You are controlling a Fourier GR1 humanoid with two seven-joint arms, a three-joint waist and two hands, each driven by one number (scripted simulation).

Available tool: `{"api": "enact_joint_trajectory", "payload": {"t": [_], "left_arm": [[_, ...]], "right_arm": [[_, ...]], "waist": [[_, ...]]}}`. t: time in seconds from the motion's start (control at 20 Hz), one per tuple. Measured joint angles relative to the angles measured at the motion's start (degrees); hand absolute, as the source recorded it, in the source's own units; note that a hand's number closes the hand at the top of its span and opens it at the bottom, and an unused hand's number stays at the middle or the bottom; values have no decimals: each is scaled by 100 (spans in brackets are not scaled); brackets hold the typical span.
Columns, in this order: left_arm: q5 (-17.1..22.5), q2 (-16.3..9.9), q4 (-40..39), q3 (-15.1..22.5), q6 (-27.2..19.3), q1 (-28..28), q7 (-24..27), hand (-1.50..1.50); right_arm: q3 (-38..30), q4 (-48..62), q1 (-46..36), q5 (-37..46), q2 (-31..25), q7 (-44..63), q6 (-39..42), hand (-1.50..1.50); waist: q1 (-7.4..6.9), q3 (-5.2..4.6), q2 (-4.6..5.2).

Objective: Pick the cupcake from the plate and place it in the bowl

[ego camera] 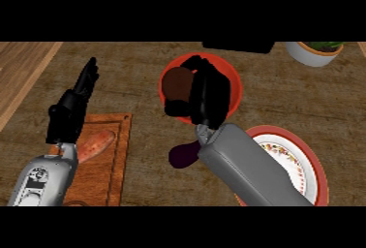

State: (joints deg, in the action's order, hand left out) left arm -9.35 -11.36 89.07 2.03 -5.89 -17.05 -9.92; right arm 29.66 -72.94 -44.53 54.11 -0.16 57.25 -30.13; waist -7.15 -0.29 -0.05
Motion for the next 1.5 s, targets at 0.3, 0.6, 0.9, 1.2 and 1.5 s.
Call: {"api": "enact_joint_trajectory", "payload": {"t": [0.3,0.6,0.9,1.2,1.5], "left_arm": [[-19,-23,23,-59,-38,6,-7,0],[-9,-56,-29,-198,-95,47,17,0],[-37,-52,46,-242,-143,154,24,0],[11,-123,146,-343,-93,175,1,0],[-31,-45,215,-268,-107,291,91,0]], "right_arm": [[303,706,-548,474,-32,461,-671,150],[292,1627,-919,1003,-43,630,-1056,150],[28,2747,-1165,1463,-38,708,-1179,150],[-504,3970,-1262,1662,-31,481,-1627,150],[-1271,4383,-1102,741,-13,-147,-2211,-150]], "waist": [[108,12,39],[287,17,46],[428,23,47],[469,27,73],[411,38,120]]}}
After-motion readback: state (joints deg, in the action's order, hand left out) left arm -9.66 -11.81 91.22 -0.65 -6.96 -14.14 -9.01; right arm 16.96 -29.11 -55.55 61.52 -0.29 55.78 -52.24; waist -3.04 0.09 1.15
